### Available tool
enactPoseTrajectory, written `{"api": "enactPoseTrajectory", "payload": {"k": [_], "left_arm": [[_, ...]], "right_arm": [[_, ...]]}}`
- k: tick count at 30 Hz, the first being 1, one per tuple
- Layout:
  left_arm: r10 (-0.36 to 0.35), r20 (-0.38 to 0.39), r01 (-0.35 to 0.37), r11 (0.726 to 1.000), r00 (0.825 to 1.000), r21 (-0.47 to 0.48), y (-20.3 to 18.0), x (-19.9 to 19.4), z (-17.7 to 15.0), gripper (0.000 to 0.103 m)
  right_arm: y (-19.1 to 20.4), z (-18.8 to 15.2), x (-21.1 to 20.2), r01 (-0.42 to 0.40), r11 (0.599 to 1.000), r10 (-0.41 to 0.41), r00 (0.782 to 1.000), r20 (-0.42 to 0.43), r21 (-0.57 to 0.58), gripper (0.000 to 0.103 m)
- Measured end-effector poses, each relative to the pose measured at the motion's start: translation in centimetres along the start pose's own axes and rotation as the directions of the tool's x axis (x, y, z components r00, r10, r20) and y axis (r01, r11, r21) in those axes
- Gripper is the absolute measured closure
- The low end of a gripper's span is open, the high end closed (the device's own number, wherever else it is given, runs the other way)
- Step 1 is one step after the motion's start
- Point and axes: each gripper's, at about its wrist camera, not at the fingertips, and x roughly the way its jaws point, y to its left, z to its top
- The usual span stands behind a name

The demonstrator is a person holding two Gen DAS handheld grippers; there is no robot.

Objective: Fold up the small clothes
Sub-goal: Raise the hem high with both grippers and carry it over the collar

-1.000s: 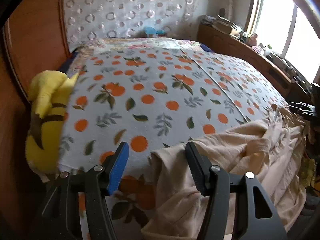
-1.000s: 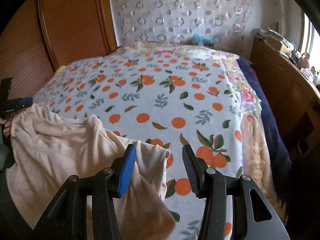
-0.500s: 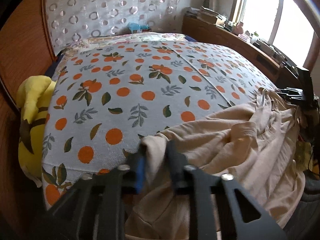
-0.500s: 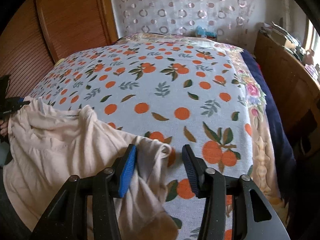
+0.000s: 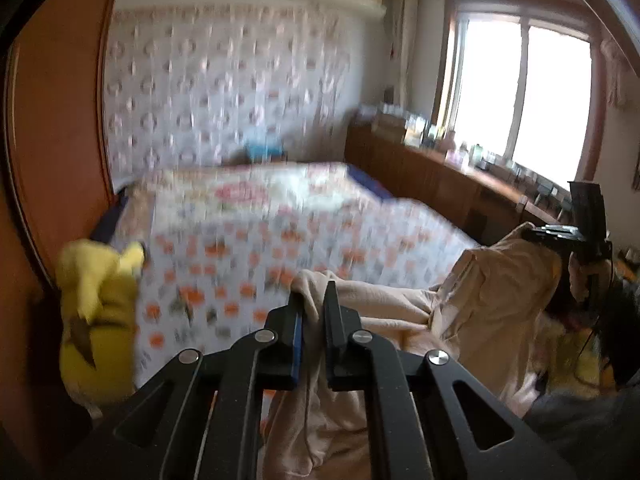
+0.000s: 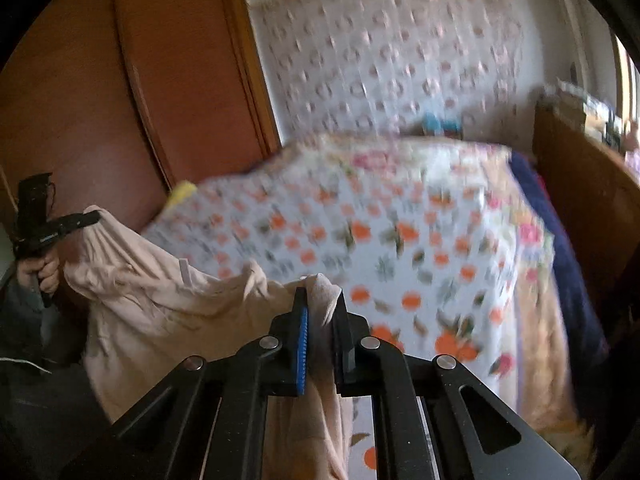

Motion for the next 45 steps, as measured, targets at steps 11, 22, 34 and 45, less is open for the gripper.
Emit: {"api": "enactPoseTrajectory", "payload": {"k": [11,22,34,45], "left_arm": [[0.068,0.331,-0.094,0.994,0.941,0.062,-1.0,-10.5,12.2,0.094],[0.136,0.536,-0.211,0.974,0.833,0.081,-0.7,-17.6,19.7,0.094],[0.137,0.614,-0.256,0.960,0.778,0.111,-1.6,-20.5,19.7,0.094],[0.173,0.564,-0.273,0.957,0.807,0.097,-1.0,-17.1,20.7,0.094]], "right_arm": [[5.5,12.7,-16.5,0.091,0.980,-0.021,0.931,0.364,-0.178,0.094],[8.9,19.9,-24.8,0.269,0.936,-0.117,0.846,0.520,-0.227,0.094],[14.9,19.5,-28.9,0.368,0.889,-0.150,0.798,0.584,-0.273,0.094],[11.0,19.2,-23.7,0.397,0.875,-0.205,0.822,0.531,-0.278,0.094]]}}
